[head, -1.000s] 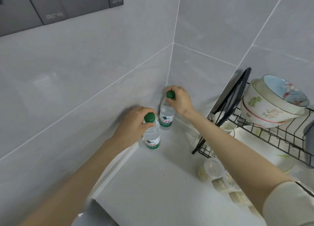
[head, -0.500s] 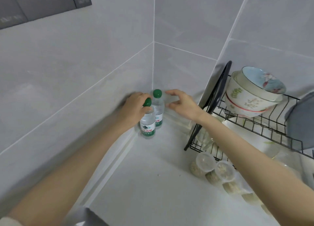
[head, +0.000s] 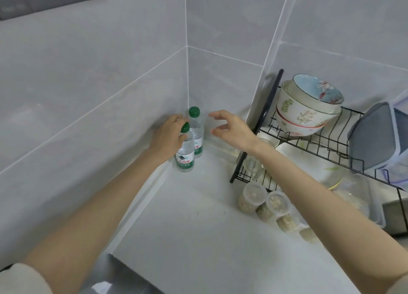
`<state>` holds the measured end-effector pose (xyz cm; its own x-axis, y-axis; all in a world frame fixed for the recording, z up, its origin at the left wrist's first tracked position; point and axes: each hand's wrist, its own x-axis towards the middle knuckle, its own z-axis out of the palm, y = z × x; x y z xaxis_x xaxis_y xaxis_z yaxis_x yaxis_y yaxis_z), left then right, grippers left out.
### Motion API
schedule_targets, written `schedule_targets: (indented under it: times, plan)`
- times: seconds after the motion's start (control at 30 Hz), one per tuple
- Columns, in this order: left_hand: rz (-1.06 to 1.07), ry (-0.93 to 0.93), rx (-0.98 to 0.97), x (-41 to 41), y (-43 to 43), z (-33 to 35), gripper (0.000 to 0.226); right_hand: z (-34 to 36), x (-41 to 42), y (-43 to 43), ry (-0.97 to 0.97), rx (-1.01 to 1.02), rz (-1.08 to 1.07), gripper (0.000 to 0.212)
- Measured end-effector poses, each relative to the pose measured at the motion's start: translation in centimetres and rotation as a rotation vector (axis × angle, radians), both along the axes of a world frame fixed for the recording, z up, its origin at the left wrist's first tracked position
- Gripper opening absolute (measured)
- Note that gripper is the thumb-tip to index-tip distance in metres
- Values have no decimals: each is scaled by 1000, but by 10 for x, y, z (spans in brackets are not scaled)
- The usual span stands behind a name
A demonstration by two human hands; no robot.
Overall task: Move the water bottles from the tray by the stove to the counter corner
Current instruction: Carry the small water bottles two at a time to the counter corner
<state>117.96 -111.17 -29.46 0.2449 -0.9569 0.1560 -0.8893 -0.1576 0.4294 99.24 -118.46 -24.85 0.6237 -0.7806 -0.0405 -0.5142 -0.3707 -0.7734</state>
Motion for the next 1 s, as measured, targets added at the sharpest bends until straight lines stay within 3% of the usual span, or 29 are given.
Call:
schedule_targets:
  times: [0.3, 0.53, 1.0]
  plan:
    - [91, 207, -115, -15, 63, 48, 48, 20, -32, 35, -118, 25, -37, 47]
    - [193, 480, -234, -41, 113, 89, 40, 36, -59, 70, -224, 58, -9, 43]
    - [111, 591, -345, -93, 204, 148, 37, 77, -108, 161, -350, 11, -28, 39]
